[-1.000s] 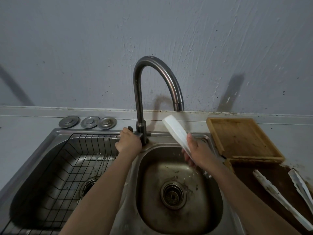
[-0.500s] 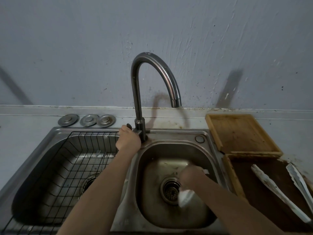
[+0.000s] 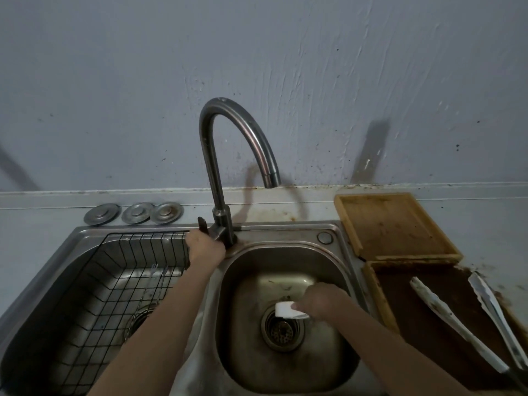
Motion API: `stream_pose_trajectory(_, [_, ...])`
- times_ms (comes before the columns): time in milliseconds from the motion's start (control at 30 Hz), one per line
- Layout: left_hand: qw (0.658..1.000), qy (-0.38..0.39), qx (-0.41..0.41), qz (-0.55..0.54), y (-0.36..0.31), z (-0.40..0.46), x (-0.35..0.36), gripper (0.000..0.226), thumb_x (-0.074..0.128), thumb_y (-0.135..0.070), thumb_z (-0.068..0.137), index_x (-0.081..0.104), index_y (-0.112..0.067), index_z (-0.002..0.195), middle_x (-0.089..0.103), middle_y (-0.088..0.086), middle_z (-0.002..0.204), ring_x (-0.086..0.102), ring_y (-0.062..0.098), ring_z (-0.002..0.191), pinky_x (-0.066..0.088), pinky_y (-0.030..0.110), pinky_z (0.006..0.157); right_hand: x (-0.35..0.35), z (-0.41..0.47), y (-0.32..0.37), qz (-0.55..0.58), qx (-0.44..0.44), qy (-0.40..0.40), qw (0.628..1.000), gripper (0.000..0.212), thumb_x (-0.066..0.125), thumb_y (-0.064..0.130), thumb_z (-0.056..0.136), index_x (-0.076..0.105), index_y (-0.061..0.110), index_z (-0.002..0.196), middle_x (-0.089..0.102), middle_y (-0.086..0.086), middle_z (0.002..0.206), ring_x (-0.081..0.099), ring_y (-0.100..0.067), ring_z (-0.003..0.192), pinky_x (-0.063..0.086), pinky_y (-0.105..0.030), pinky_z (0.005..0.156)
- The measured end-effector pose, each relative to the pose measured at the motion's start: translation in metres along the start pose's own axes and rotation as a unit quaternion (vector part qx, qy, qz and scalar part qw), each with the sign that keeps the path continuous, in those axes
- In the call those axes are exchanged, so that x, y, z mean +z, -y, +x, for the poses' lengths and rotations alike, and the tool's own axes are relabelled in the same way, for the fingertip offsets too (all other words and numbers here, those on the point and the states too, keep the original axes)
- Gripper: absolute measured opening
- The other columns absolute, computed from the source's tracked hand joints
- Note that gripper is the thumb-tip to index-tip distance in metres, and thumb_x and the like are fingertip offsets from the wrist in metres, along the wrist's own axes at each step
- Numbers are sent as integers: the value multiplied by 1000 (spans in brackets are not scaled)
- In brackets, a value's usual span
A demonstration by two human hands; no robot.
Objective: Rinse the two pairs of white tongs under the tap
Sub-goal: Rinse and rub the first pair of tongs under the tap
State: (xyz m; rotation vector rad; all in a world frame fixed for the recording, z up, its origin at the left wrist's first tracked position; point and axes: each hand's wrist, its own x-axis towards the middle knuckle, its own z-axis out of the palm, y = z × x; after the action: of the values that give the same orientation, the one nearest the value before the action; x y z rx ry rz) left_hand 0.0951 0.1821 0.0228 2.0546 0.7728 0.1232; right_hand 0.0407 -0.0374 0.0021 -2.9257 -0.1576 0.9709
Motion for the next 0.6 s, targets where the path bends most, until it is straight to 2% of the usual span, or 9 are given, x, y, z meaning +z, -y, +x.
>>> stream_pose_trajectory(33, [997, 12, -55, -56, -1, -2, 4, 50, 59, -5, 83, 39, 6, 127, 47, 25, 127, 55, 39, 111, 49, 44, 90, -2, 0, -5, 9, 3, -15, 1000, 61, 40, 58, 89, 61, 9, 118, 61, -10, 125, 56, -27, 113, 42, -34, 90])
stream_pose_trajectory(100, [968, 70, -155, -183, 1, 0, 20, 55, 60, -9, 80, 42, 3, 131, 57, 24, 120, 59, 37, 108, 54, 42, 84, -5, 1, -16, 19, 20, -54, 998, 64, 46, 63, 84, 61, 10, 116, 64, -7, 118, 59, -25, 108, 43, -31, 83])
stream_pose_trajectory(167, [931, 150, -212, -255, -8, -13, 36, 43, 57, -10, 83, 52, 0, 124, 62, 20, 108, 63, 31, 94, 53, 36, 70, -11, 0, -26, 41, 35, -101, 993, 67, 53, 66, 79, 60, 10, 114, 67, -5, 110, 62, -22, 99, 46, -30, 78])
stream_pose_trajectory(200, [932, 181, -200, -243, -20, -27, 42, 30, 53, -8, 87, 56, 1, 115, 62, 18, 100, 61, 27, 84, 51, 32, 64, -15, 0, -32, 56, 35, -118, 991, 66, 54, 65, 78, 59, 10, 114, 67, -5, 108, 63, -21, 95, 47, -30, 76])
stream_pose_trajectory(233, [936, 207, -178, -221, -31, -40, 48, 22, 50, -7, 90, 58, 1, 109, 60, 17, 95, 56, 23, 76, 46, 28, 59, -20, -1, -36, 63, 37, -134, 988, 63, 54, 63, 80, 58, 10, 113, 66, -5, 107, 63, -20, 94, 46, -31, 74])
stream_pose_trajectory(300, [958, 233, -92, -141, -52, -56, 68, 23, 49, -10, 92, 59, -1, 110, 60, 19, 100, 55, 22, 77, 41, 26, 58, -34, -3, -50, 86, 53, -183, 978, 58, 53, 60, 83, 56, 11, 114, 65, -5, 108, 63, -20, 93, 47, -31, 72])
stream_pose_trajectory(400, [966, 242, 80, -39, -77, -69, 92, 23, 48, -10, 91, 62, -8, 109, 63, 12, 108, 58, 26, 104, 41, 26, 79, -58, -2, -78, 147, 90, -277, 945, 68, 53, 60, 82, 47, 6, 123, 59, -10, 114, 61, -23, 96, 47, -31, 70])
stream_pose_trajectory(500, [943, 256, 210, 33, -94, -75, 119, 23, 46, -6, 89, 65, -6, 104, 66, 10, 111, 58, 23, 108, 38, 22, 84, -77, 6, -112, 199, 122, -329, 915, 70, 57, 50, 85, 32, 7, 134, 46, -15, 123, 57, -27, 102, 49, -35, 77])
stream_pose_trajectory(600, [902, 291, 301, 102, -103, -88, 138, 28, 43, -5, 90, 64, -7, 108, 65, 7, 114, 59, 20, 108, 40, 21, 84, -82, 16, -137, 214, 138, -354, 900, 65, 59, 35, 88, 28, 6, 137, 41, -17, 127, 55, -25, 101, 47, -30, 77])
